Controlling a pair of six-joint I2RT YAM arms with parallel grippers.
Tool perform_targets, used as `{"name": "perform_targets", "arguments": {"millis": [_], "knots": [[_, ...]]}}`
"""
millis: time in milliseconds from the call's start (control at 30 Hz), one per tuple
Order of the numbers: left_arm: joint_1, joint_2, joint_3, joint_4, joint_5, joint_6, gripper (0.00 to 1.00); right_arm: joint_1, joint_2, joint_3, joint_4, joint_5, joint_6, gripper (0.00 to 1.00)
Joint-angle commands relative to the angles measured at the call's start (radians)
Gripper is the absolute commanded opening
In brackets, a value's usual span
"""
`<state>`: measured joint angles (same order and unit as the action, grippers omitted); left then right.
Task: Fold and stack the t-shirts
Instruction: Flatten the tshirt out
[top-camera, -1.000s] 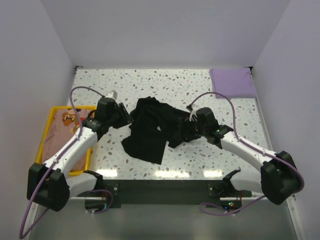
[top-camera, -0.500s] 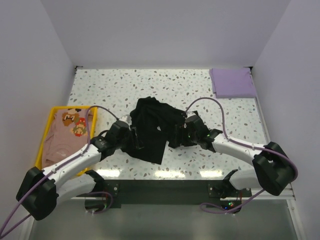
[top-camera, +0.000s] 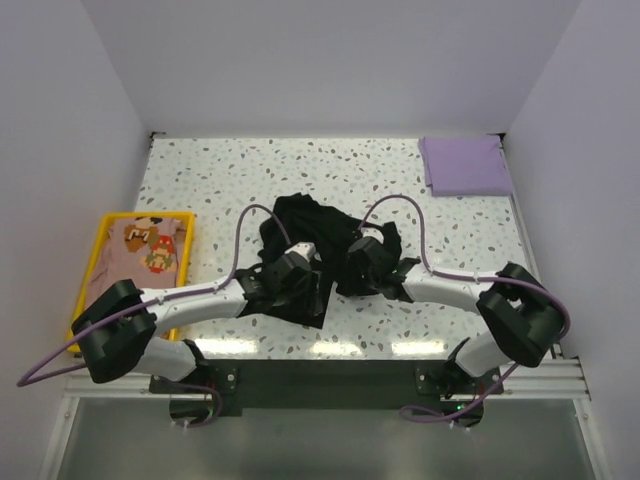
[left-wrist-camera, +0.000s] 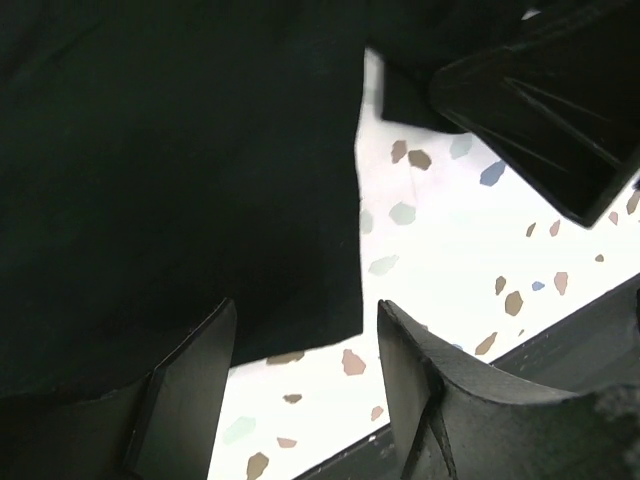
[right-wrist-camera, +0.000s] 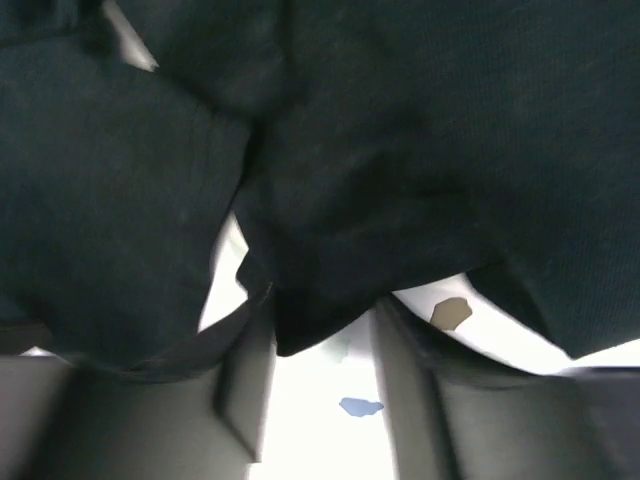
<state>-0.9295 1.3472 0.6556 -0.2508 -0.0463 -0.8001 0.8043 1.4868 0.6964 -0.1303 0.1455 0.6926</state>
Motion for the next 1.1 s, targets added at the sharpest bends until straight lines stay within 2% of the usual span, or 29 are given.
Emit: {"name": "perform_targets", "arguments": {"millis": [0,67,133,300,367,467,500,567,633,767,967,1067], "knots": [[-0.020,0.038,0.049,0.067,-0.049,0.045,0.64,0.004,0.018,0.043,0.000,0.097,0.028,0.38],[-0.028,0.068,0.052,0.076,-0.049,0.050,0.64,0.004,-0.003,0.058,-0.054,0.118,0.035,0.22],[-0.043,0.093,0.055,0.093,-0.046,0.058,0.64,0.003,-0.031,0.071,-0.122,0.178,0.031,0.16],[-0.097,0.184,0.076,0.101,-0.046,0.061,0.63,-0.005,-0.147,0.109,-0.238,0.267,0.012,0.13],[-0.109,0.225,0.090,0.087,-0.065,0.058,0.57,-0.014,-0.169,0.117,-0.268,0.275,0.007,0.13],[-0.120,0.253,0.102,0.030,-0.110,0.035,0.29,-0.028,-0.198,0.121,-0.307,0.285,0.001,0.13],[-0.120,0.248,0.102,-0.007,-0.130,0.016,0.13,-0.034,-0.218,0.121,-0.318,0.290,-0.004,0.13],[-0.117,0.203,0.095,-0.048,-0.196,-0.013,0.01,-0.066,-0.243,0.118,-0.345,0.296,-0.013,0.13],[-0.109,0.153,0.090,-0.120,-0.269,-0.030,0.00,-0.120,-0.285,0.109,-0.364,0.283,-0.034,0.13],[-0.049,-0.043,0.088,-0.234,-0.340,-0.060,0.00,-0.218,-0.353,0.114,-0.397,0.233,-0.082,0.13],[0.167,-0.331,0.127,-0.326,-0.374,-0.036,0.00,-0.275,-0.414,0.178,-0.474,0.238,-0.137,0.14],[0.207,-0.359,0.167,-0.338,-0.365,0.016,0.00,-0.287,-0.424,0.216,-0.496,0.244,-0.150,0.15]]}}
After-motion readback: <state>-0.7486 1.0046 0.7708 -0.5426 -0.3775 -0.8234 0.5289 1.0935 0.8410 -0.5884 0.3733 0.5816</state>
